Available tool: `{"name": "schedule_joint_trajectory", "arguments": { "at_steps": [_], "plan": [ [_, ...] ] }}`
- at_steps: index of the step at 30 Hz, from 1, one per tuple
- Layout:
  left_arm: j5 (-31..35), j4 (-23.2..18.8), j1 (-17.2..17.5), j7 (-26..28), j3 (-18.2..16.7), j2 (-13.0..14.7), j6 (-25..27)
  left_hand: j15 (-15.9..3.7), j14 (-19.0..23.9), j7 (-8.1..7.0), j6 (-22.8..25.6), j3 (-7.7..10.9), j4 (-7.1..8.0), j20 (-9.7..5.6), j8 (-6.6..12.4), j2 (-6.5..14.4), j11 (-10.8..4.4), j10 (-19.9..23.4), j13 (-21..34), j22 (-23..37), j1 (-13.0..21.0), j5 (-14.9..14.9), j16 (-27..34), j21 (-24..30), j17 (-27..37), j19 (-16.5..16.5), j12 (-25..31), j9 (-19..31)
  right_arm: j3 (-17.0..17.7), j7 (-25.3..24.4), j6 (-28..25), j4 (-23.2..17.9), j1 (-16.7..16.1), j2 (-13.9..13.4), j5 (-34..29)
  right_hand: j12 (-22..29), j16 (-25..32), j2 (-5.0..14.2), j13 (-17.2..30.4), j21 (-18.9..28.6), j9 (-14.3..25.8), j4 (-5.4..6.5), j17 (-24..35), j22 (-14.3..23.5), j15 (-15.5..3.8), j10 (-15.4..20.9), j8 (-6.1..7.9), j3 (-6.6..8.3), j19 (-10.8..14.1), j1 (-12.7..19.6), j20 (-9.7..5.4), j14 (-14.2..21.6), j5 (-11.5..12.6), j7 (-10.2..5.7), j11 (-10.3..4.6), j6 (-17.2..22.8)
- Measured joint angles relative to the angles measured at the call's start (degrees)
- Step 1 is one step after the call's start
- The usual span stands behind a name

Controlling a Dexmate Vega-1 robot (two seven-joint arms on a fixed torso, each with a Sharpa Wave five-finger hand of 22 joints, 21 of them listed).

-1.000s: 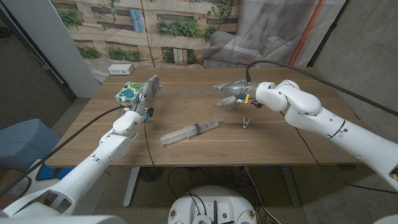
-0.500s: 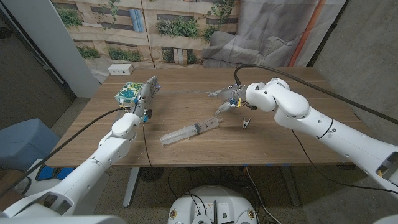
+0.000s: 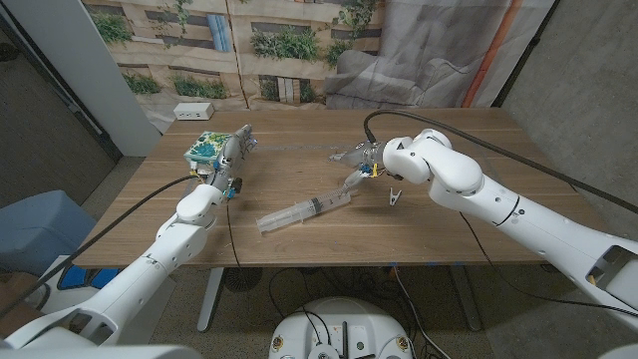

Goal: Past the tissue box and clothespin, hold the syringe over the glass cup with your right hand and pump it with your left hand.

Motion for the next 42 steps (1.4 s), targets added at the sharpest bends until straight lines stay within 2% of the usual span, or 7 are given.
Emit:
{"name": "schedule_joint_trajectory", "arguments": {
  "at_steps": [9,18,24,28,30,37,42],
  "plan": [
    [-0.49,1.19,-0.51,-1.61,0.32,0.1,-0.13,0.0,0.0,0.0,0.0,0.09,0.09,0.0,0.0,0.0,0.0,0.0,0.0,0.0,0.0,0.0,0.0,0.0,0.0,0.0,-0.28,0.0,-0.97,0.11,0.04,0.97,-0.49,1.94,-0.69,0.51,0.46,-2.7,0.8,0.45,0.44,-0.01,0.16,0.0,-0.96,2.28,1.34,0.82,4.76,5.23,-1.14,2.49,0.0,-1.43,0.01,0.24],
    [-0.94,1.61,-0.62,-2.6,0.4,0.47,-0.22,0.1,0.51,0.0,-0.01,0.23,0.24,0.0,0.0,0.0,-0.03,0.02,0.0,0.0,0.0,0.0,0.0,0.0,-0.01,0.0,-0.28,0.0,-1.64,-2.55,1.39,2.65,-0.69,2.87,-0.5,1.06,1.33,-5.2,0.8,-0.16,0.49,0.23,0.0,0.0,-4.47,6.59,2.54,1.5,6.18,9.13,-2.56,7.06,0.0,-0.83,-3.91,4.28],
    [-1.21,1.17,-0.04,-2.65,0.4,0.83,0.07,0.1,0.51,0.0,-0.01,0.23,0.24,0.0,0.0,0.0,-0.22,0.21,0.0,0.0,0.0,0.0,0.0,0.0,-0.01,0.0,-0.28,0.0,-2.23,-4.59,2.41,4.03,-0.83,3.15,-0.6,1.28,2.07,-5.64,0.8,-0.41,0.49,0.4,0.0,0.0,-5.53,8.22,2.97,1.33,5.96,9.59,-2.78,9.81,0.01,-1.19,-3.86,5.13],
    [-1.26,0.87,0.22,-2.62,0.37,1.06,0.4,0.1,0.51,0.0,-0.01,0.47,0.47,0.0,0.0,0.0,-0.22,0.21,0.0,0.0,0.0,0.0,0.0,0.0,-0.01,0.0,-0.28,0.0,-2.56,-5.49,2.83,4.67,-0.84,3.33,-0.92,1.49,2.48,-4.91,0.8,-0.41,0.48,0.71,0.08,0.0,-5.84,9.53,2.97,1.64,5.98,10.35,-2.78,10.97,0.01,-1.61,-4.2,5.54],
    [-1.29,0.76,0.29,-2.6,0.36,1.13,0.53,0.1,0.51,0.0,-0.01,0.47,0.47,0.0,0.0,0.0,-0.22,0.21,0.0,0.0,0.0,0.0,0.0,0.0,-0.01,0.0,-0.28,0.0,-2.85,-5.71,2.94,5.09,-0.84,3.51,-1.03,1.49,2.5,-5.6,0.8,-0.41,0.48,0.71,0.17,0.0,-5.79,9.95,2.97,1.64,6.88,11.02,-3.11,11.43,0.01,-2.01,-4.17,5.95],
    [-1.4,0.39,0.65,-2.58,0.34,1.44,0.97,0.1,0.51,0.0,-0.01,0.46,0.47,0.0,0.0,0.0,-0.21,0.21,0.0,0.0,0.0,0.0,0.0,0.0,-0.01,0.0,-0.28,0.0,-3.53,-5.88,3.06,6.27,-0.74,4.25,-1.09,1.69,2.93,-4.76,0.86,0.07,0.48,0.71,0.44,0.28,-5.84,11.26,3.41,1.64,9.59,11.86,-3.71,12.35,0.01,-2.74,-4.3,6.68],
    [-1.49,0.22,0.85,-2.58,0.32,1.68,1.34,0.1,0.51,0.21,0.2,0.46,0.47,0.0,0.0,0.0,-0.11,0.31,0.0,0.0,0.0,0.0,0.0,0.0,-0.01,-0.01,-0.28,0.0,-4.27,-6.01,2.91,7.38,-0.65,4.86,-1.12,1.69,2.93,-5.27,1.07,0.45,0.48,0.71,0.45,0.28,-5.66,11.68,3.77,1.64,10.83,13.14,-3.72,12.52,0.01,-3.04,-4.49,7.59]
  ]
}}
